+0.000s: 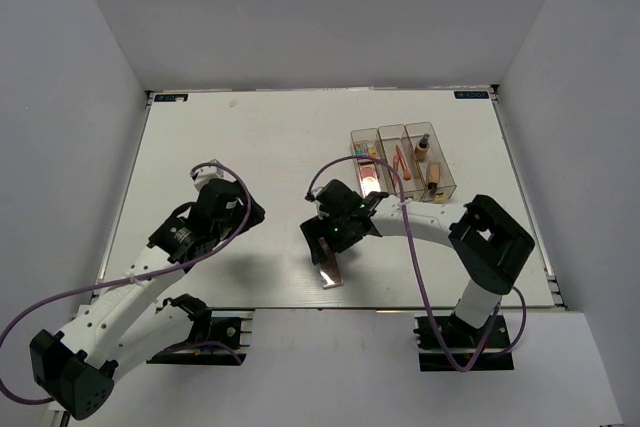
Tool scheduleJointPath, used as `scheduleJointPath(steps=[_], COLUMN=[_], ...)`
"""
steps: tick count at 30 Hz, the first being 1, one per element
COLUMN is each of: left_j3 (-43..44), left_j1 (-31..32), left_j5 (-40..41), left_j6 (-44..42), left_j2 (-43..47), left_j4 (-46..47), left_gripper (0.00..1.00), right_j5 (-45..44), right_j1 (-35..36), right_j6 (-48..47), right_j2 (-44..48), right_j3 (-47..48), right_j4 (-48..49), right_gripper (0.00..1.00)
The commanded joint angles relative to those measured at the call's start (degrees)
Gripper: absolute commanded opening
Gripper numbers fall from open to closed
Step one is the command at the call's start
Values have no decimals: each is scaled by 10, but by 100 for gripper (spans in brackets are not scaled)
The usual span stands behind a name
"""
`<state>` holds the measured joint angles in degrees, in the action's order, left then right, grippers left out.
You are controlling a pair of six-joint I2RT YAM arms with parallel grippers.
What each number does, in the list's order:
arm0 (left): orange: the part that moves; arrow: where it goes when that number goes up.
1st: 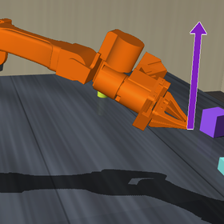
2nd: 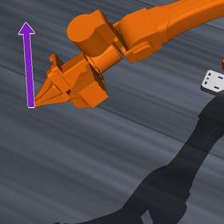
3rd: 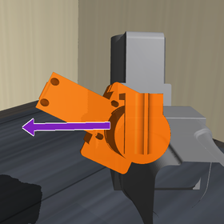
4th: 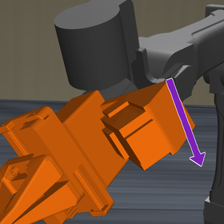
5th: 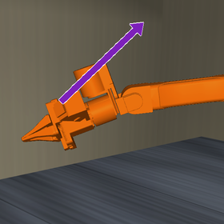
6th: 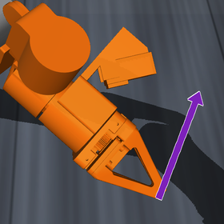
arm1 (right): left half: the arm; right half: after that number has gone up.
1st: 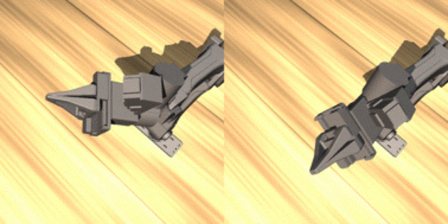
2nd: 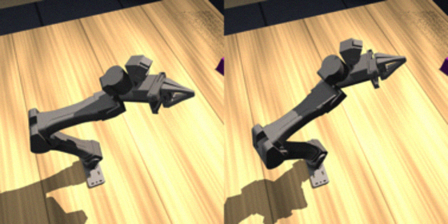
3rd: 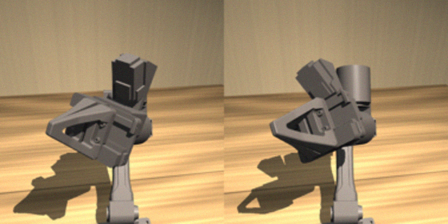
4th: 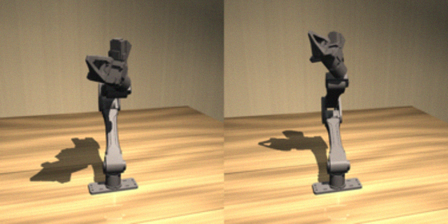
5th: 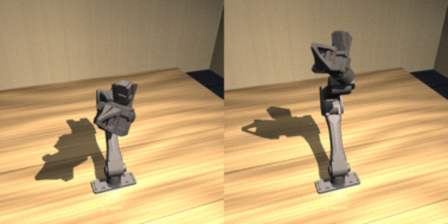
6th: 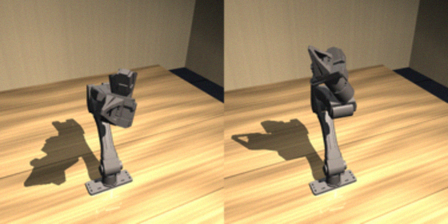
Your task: Organize the makeup
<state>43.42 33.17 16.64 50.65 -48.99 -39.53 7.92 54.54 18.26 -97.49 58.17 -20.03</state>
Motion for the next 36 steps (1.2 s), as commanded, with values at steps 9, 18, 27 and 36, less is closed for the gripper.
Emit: scheduleJointPath(steps=[9, 18, 27, 36], left_j3=[-9, -18, -6, 17], left_j1=[-2, -2, -2, -2], left_j5=[-12, 7, 50, 37], left_j6=[-4, -5, -13, -45], left_j2=[-8, 21, 30, -13], left_j4=[9, -20, -37, 0], left_gripper=[72, 72, 71, 71], right_j5=[-161, -215, -241, -167], right_j1=[70, 86, 90, 69], right_j6=[72, 83, 44, -114], right_j2=[-54, -118, -132, -90], right_j3=[66, 63, 51, 141], right_j4=[-29, -60, -50, 29], right_gripper=[89, 74, 46, 21])
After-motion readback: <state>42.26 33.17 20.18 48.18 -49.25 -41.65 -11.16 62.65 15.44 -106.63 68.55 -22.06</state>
